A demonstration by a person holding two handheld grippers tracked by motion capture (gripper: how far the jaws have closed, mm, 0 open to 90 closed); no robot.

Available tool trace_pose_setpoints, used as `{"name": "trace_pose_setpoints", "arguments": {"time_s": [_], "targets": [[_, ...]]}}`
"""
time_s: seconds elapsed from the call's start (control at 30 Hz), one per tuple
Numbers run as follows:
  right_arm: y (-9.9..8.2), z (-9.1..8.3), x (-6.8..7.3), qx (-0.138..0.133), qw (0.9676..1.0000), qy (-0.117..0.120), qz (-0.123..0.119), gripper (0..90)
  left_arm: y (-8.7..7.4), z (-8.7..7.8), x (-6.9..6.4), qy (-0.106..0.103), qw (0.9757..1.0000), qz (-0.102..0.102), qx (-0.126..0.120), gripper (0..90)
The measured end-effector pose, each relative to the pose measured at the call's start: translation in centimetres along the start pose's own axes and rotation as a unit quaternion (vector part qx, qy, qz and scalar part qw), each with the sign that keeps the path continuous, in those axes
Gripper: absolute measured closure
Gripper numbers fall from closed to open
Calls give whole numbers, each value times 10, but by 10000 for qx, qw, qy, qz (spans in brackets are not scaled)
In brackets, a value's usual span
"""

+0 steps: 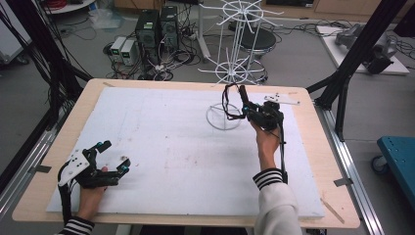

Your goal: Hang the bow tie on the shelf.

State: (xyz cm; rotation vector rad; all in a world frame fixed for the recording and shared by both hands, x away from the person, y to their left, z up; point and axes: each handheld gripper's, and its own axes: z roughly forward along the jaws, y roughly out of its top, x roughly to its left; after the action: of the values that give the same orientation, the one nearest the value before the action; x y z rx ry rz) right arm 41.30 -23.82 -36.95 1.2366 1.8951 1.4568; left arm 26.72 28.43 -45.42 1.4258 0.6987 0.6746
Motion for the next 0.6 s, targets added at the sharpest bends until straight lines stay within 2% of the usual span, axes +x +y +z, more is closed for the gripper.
{"name": "trace_pose_setpoints", "arguments": {"time_s": [0.1, 0.13, 0.23, 0.27, 0.3, 0.33, 0.4, 0.6], "targets": [[0, 0, 0, 35, 10000, 30, -48, 694, 0, 0, 0, 6, 10000, 0, -6, 18], [0, 0, 1, 40, 9999, 34, -87, 636, 0, 0, 0, 3, 10000, 5, -1, 18], [0, 2, 4, -110, 9997, -23, -224, 43, 0, 0, 0, 8, 10000, -10, -10, 18], [0, 3, 7, -143, 9995, -31, -295, 6, 0, 0, 0, 8, 10000, -23, -12, 18], [0, 3, 9, -99, 9993, -54, -348, 4, 0, 0, 1, 3, 10000, -25, -18, 18], [0, 2, 11, -39, 9993, 51, -372, 4, 0, 0, 1, 0, 10000, -34, -15, 18], [1, 0, 14, -10, 9987, 71, -506, 5, 0, 0, 1, 3, 10000, -45, 2, 18], [3, -10, 14, -119, 9985, 125, -511, 5, 0, 0, 1, 2, 10000, -48, -1, 18]]}}
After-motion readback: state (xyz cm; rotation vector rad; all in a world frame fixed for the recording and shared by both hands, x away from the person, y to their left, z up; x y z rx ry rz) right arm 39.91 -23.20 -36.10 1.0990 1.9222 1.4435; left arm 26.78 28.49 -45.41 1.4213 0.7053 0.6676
